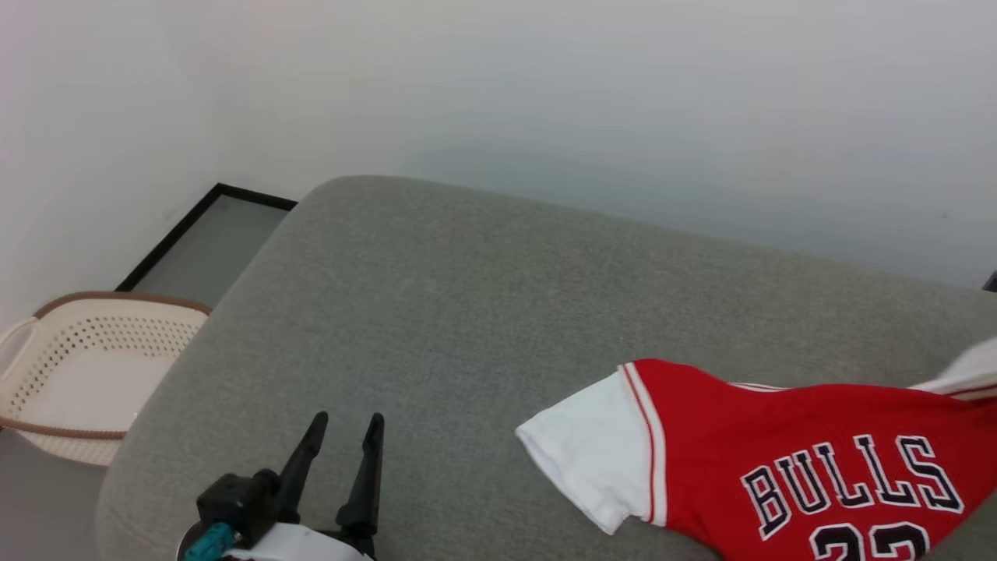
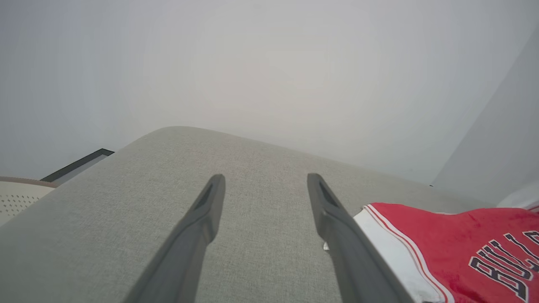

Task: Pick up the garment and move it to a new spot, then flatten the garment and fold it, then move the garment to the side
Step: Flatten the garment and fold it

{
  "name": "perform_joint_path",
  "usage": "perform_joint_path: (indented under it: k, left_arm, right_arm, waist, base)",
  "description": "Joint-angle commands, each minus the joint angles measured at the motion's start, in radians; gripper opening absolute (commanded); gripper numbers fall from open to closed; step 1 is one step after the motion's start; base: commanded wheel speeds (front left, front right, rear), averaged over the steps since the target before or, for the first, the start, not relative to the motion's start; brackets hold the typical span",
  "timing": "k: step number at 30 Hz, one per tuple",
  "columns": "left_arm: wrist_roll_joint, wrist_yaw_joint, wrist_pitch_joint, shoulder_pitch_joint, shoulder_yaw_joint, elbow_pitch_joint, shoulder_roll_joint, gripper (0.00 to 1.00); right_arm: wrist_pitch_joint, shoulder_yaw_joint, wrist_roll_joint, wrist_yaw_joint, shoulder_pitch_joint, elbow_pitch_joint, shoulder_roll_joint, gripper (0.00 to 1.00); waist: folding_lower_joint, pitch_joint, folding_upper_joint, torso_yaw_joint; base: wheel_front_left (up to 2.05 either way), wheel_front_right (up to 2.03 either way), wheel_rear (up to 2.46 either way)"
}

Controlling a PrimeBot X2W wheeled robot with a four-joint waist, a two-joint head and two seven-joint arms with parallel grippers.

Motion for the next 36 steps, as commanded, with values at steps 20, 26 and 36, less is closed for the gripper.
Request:
perform_joint_path:
  k: [20,26,36]
  left_arm:
    - [-0.017,-0.009,-0.002,-0.04,-0.03,0.016,0.014,1.0]
    - [-0.019,-0.011,0.004,-0.05,-0.046,0.027,0.021,1.0]
    - [-0.03,-0.014,0.008,-0.054,-0.066,0.044,0.028,1.0]
  right_arm:
    - [0.027,-0.244,-0.074,-0.002,0.156,0.176,-0.021,0.0]
    - [0.051,-0.362,-0.164,-0.002,0.192,0.177,-0.008,0.0]
    - [0.105,-0.55,-0.356,-0.002,0.179,0.177,0.028,1.0]
  waist:
    - [0.0,0.04,0.0,-0.025]
    - [0.0,0.042,0.0,-0.009]
    - [0.0,0.028,0.0,-0.003]
  base:
    - [0.0,0.0,0.0]
    - [0.0,0.0,0.0]
    - [0.0,0.0,0.0]
